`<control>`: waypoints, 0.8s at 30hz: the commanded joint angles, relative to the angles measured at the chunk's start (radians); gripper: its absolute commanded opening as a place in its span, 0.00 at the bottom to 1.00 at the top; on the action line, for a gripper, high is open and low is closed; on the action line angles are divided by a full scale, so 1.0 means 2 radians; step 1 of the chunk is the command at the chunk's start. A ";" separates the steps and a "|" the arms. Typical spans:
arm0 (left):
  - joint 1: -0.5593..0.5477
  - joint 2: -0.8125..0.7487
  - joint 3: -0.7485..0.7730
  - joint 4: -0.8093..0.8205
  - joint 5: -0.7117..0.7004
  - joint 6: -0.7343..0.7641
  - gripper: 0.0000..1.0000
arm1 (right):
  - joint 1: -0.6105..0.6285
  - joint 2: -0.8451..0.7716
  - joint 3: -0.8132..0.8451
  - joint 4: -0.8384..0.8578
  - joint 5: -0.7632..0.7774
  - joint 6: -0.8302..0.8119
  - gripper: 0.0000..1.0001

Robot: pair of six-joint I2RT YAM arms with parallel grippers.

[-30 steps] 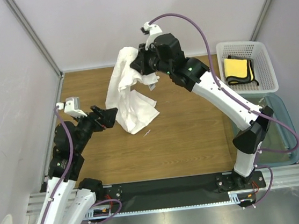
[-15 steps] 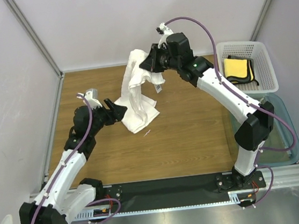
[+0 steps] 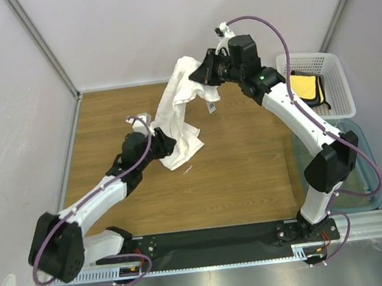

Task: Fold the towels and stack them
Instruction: Move the towel to the center of the board

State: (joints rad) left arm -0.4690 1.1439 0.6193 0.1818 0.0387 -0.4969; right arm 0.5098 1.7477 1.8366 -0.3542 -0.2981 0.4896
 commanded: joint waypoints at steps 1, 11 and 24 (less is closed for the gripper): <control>-0.002 0.045 0.025 0.037 -0.068 0.018 0.49 | -0.006 -0.041 0.003 0.027 -0.018 0.001 0.00; -0.002 0.137 0.069 0.131 -0.029 0.036 0.36 | -0.018 -0.046 0.004 0.022 -0.024 -0.003 0.00; 0.014 0.070 0.318 -0.195 -0.124 0.102 0.00 | -0.086 -0.096 0.009 -0.046 -0.011 -0.026 0.00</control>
State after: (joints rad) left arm -0.4629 1.4239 1.0145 0.0563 -0.1188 -0.3656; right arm 0.3866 1.6684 1.8290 -0.4248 -0.3340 0.4725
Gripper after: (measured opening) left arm 0.022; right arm 0.073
